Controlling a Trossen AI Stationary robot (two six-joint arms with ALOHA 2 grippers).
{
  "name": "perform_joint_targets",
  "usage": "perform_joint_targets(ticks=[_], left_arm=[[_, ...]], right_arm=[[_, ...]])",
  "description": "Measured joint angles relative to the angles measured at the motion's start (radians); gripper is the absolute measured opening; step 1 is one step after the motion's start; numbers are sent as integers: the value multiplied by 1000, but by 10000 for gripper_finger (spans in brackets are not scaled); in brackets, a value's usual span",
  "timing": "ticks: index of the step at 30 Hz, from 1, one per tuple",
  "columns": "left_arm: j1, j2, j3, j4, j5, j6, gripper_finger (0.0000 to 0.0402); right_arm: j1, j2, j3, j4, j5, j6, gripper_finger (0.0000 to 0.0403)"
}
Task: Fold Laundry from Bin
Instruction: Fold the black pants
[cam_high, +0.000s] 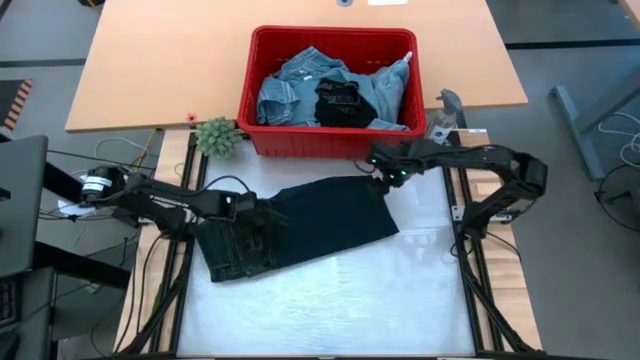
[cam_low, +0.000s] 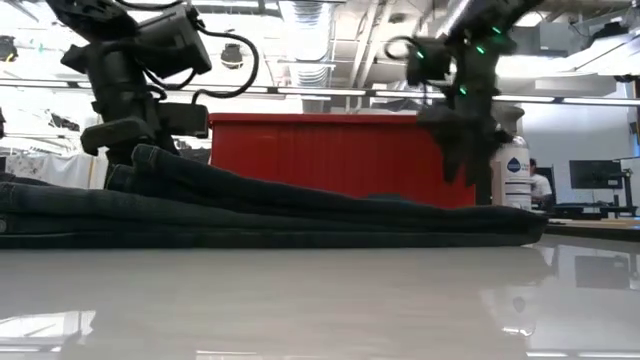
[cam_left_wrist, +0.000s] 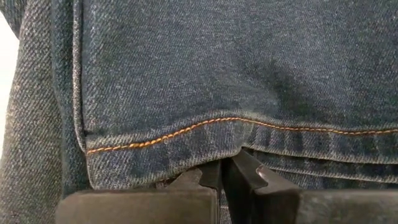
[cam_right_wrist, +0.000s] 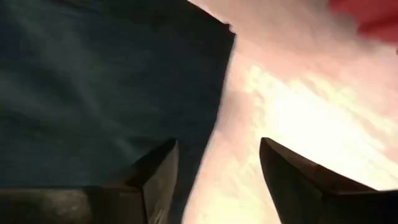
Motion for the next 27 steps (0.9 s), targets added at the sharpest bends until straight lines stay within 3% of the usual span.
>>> perform_joint_targets(ticks=[7, 12, 16, 19, 23, 24, 27], left_arm=[[45, 0, 0, 3, 60, 42, 0], [52, 17, 1, 18, 71, 50, 0], [53, 95, 6, 82, 128, 45, 0], [52, 173, 26, 126, 196, 23, 0], [49, 208, 74, 117, 185, -1, 0], [49, 208, 87, 112, 175, -2, 0], [48, 188, 131, 85, 140, 1, 0]], right_arm=[[-26, -65, -299, 398, -82, 93, 260], [-25, -63, -412, 584, -88, 102, 261], [-22, -57, -439, 613, -92, 115, 248], [-4, -49, -438, 593, -84, 119, 192], [33, -62, -438, 559, -59, 127, 52], [41, -71, -438, 542, -51, 134, 35], [51, -107, -440, 460, -26, 188, 34]])
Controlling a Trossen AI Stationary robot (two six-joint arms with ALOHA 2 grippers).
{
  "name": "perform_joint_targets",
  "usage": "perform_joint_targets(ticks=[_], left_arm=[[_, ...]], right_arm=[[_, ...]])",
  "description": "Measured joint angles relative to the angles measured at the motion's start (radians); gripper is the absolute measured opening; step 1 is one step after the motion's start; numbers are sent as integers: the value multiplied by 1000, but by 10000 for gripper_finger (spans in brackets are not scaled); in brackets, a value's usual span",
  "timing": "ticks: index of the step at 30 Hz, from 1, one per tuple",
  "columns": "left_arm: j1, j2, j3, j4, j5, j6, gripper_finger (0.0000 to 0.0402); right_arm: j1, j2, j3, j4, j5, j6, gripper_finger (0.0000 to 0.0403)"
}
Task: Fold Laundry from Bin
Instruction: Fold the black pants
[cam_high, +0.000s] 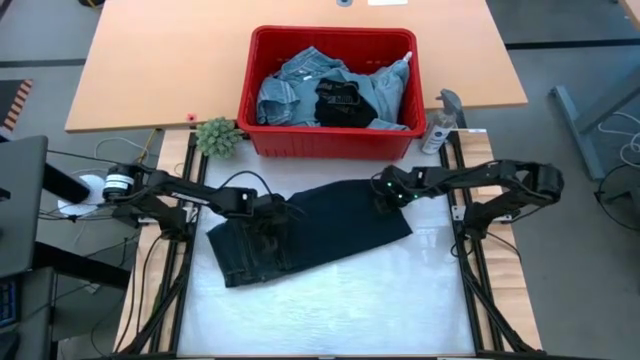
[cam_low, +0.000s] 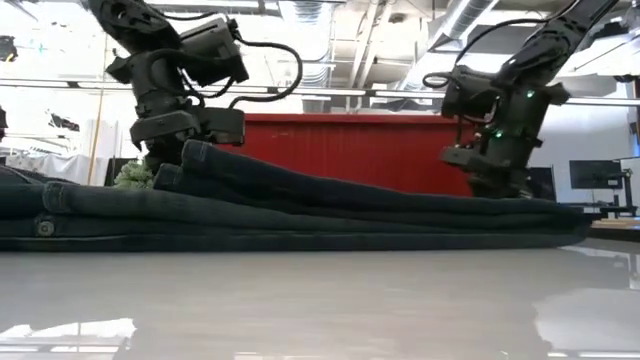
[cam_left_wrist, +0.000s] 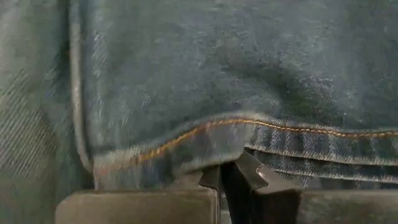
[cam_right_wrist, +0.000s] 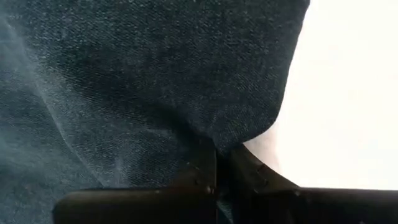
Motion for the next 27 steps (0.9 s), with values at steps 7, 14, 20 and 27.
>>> perform_joint_targets(ticks=[7, 14, 20, 27], left_arm=[[-10, -97, 149, -152, -9, -47, 0], [-42, -183, 258, -89, -41, -104, 0], [-99, -126, 227, 225, -228, -198, 0], [-152, 125, 193, 542, -316, -321, 0]], right_arm=[[21, -141, -2, -248, 89, 65, 34], [49, -291, -2, -364, 118, 136, 34], [80, -373, -2, -382, 128, 208, 34], [121, -391, -2, -394, 140, 260, 34]])
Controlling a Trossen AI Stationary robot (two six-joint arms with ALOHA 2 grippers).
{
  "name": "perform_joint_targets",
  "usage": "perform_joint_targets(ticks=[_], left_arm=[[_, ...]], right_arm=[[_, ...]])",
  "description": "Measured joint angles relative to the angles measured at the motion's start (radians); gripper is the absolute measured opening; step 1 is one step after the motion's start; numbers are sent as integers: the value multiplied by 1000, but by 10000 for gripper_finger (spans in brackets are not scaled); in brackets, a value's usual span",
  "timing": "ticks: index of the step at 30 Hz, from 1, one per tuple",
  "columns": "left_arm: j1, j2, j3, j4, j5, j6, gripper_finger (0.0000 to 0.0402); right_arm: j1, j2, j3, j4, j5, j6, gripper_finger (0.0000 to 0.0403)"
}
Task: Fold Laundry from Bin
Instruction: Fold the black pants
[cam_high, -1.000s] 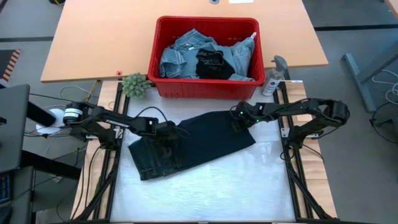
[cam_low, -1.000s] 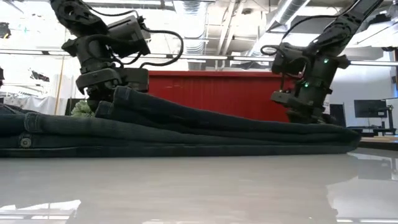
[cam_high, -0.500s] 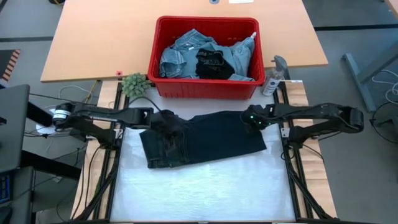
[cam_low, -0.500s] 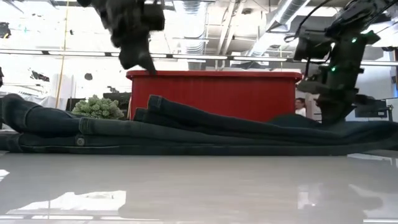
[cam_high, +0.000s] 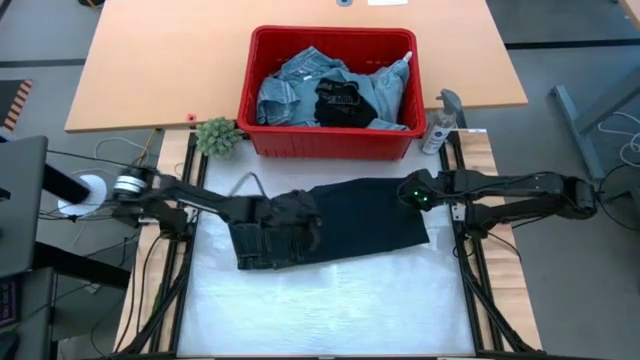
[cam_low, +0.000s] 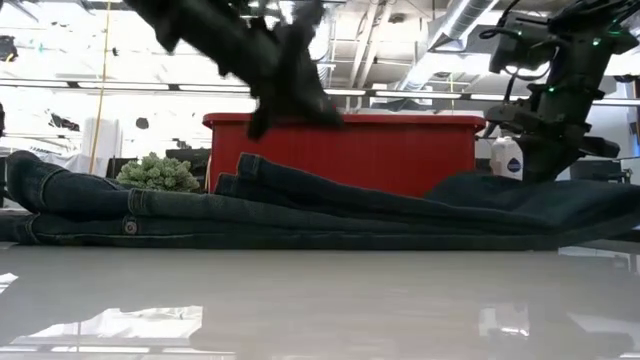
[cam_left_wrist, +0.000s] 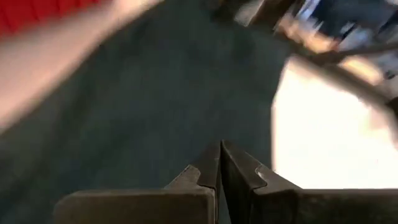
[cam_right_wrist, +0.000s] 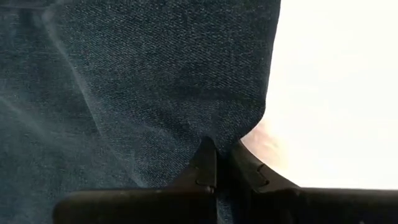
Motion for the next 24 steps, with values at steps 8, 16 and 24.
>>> perform_joint_targets(ticks=[8, 16, 24], left_arm=[[-4, 220, 39, -8, 19, -107, 0], [20, 322, 42, 1, 104, -137, 0], [51, 327, 63, 17, 132, -125, 0]], right_arm=[[54, -11, 1, -16, -2, 63, 34], [130, -28, 118, -96, -8, 88, 34], [166, -29, 295, -179, 33, 69, 34]])
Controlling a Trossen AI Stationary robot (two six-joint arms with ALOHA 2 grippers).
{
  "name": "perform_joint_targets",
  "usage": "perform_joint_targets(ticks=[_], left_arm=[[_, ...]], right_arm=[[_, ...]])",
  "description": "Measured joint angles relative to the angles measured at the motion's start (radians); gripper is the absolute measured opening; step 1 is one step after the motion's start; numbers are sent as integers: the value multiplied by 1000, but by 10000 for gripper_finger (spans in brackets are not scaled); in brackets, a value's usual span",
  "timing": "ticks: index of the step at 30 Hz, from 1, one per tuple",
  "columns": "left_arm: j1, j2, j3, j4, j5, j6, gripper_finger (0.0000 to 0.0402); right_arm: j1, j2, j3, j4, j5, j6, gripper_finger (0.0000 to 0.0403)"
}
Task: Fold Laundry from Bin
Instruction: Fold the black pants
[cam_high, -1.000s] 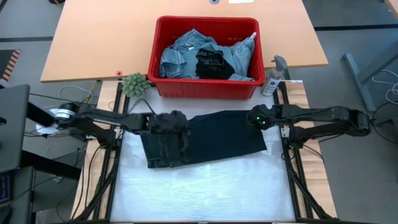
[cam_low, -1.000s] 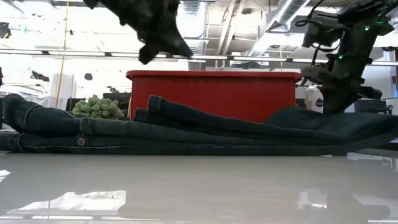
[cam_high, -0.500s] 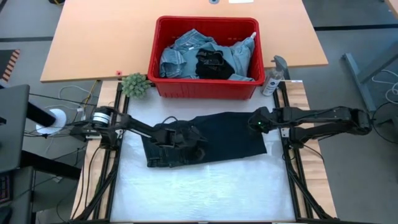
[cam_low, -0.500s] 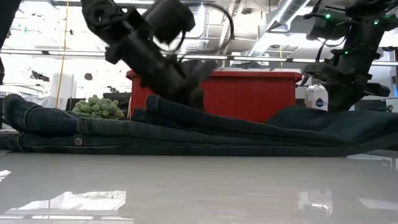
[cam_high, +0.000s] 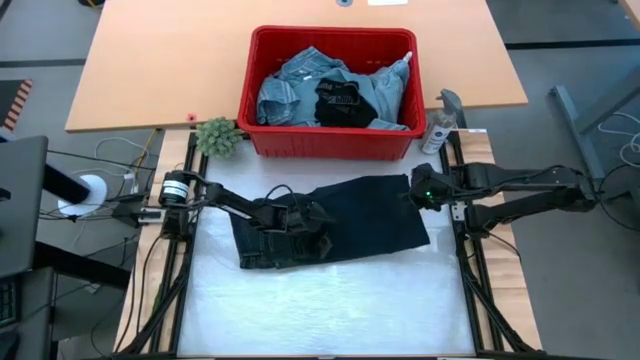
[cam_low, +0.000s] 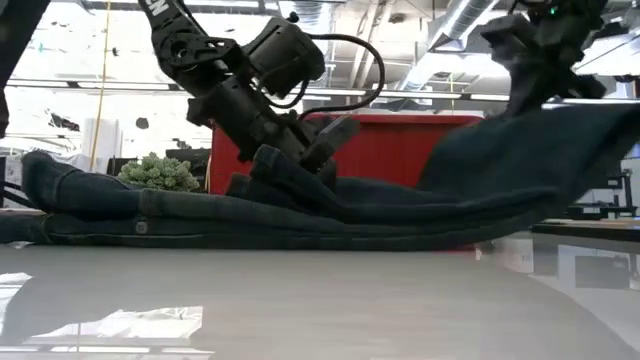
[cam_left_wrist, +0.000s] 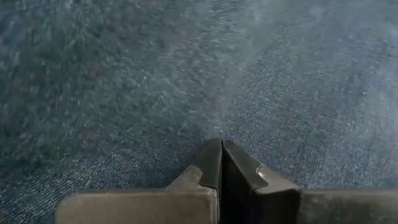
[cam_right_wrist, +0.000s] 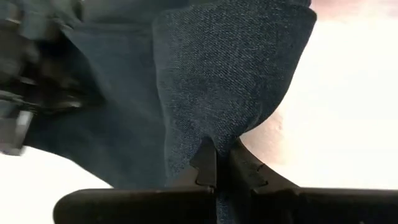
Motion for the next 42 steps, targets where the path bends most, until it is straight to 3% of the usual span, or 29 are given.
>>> perform_joint_targets(ticks=[5, 12, 18, 20, 24, 29, 34, 39, 42], left_arm=[[20, 62, 96, -13, 35, 48, 0], [29, 183, 339, -120, 141, 135, 0], [26, 115, 527, -301, 220, 256, 0], [26, 78, 561, -358, 203, 318, 0], [38, 47, 562, -409, 71, 430, 0], [63, 57, 534, -415, 232, 318, 0], [36, 70, 499, -382, 117, 340, 0], [68, 87, 500, -251, 81, 425, 0], [95, 107, 491, -280, 80, 450, 0]], right_arm=[[1, 2, 70, -6, 4, -23, 34], [1, 3, 110, -12, 8, -29, 34], [0, 2, 112, -48, 46, -28, 34], [1, -1, 112, -56, 57, -26, 34], [1, -11, 112, -59, 60, -26, 34], [1, -13, 113, -85, 60, -26, 34], [1, -13, 113, -114, 64, -26, 34], [1, -13, 113, -118, 65, -26, 34], [1, -13, 113, -120, 65, -26, 34]])
